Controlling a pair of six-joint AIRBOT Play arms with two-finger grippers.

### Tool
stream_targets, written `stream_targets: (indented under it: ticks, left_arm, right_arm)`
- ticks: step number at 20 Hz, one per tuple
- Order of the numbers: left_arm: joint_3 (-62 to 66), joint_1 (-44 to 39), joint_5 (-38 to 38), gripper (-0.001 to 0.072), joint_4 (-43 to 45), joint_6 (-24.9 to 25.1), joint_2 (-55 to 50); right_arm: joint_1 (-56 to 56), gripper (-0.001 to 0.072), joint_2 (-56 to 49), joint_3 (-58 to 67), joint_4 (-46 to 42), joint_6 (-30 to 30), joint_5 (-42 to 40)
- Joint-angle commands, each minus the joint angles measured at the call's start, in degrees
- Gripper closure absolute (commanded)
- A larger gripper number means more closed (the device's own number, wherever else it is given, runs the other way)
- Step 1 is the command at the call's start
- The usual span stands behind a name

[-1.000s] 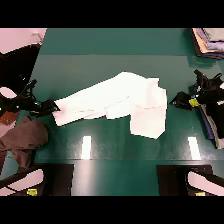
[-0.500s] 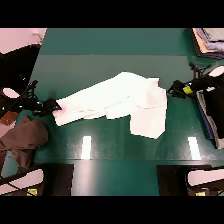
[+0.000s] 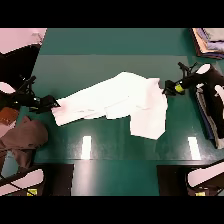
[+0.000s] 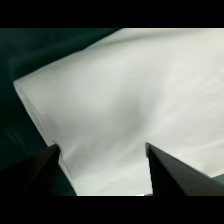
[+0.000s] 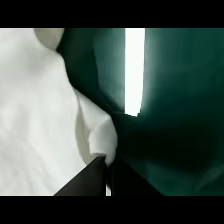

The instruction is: Fold the shirts.

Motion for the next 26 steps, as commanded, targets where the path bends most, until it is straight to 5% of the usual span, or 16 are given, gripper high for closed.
stream_targets:
  ticks: [1, 6, 10, 16, 20, 23, 26]
  left_arm:
    - [2.19, 0.04, -1.95, 0.0082, 1.75, 0.07, 3.65]
    - [1.44, -0.15, -8.9, 0.0082, 1.25, 0.11, 5.07]
    - [-2.93, -0.52, -3.74, 0.0082, -6.69, 3.65, 4.17]
    - [-4.92, -10.34, 8.7, 0.0082, -5.66, 2.91, -2.51]
    - [-4.87, -10.91, 9.97, 0.009, -5.05, 1.81, -4.02]
    - [-3.52, -10.88, 6.58, 0.0679, -4.9, 2.49, -3.85]
    - [4.68, -10.78, -7.52, 0.0685, -2.6, 4.96, -1.49]
  right_arm:
    - [-1.33, 0.0694, 8.9, -8.81, -7.63, 1.38, 2.14]
    - [-6.67, 0.0694, 26.84, -24.5, -7.26, 1.36, 3.28]
    - [-6.56, 0.0694, 32.92, -27.71, -7.26, 1.36, 2.89]
    - [-3.8, 0.0694, 34.23, -27.71, -7.28, 1.55, 3.45]
    - [-3.76, 0.0694, 34.23, -27.71, -7.28, 1.68, 4.24]
    - [-3.78, 0.0694, 34.25, -27.71, -7.28, 1.79, 4.26]
    - [-3.8, 0.0694, 36.76, -27.71, -7.8, 1.77, 7.1]
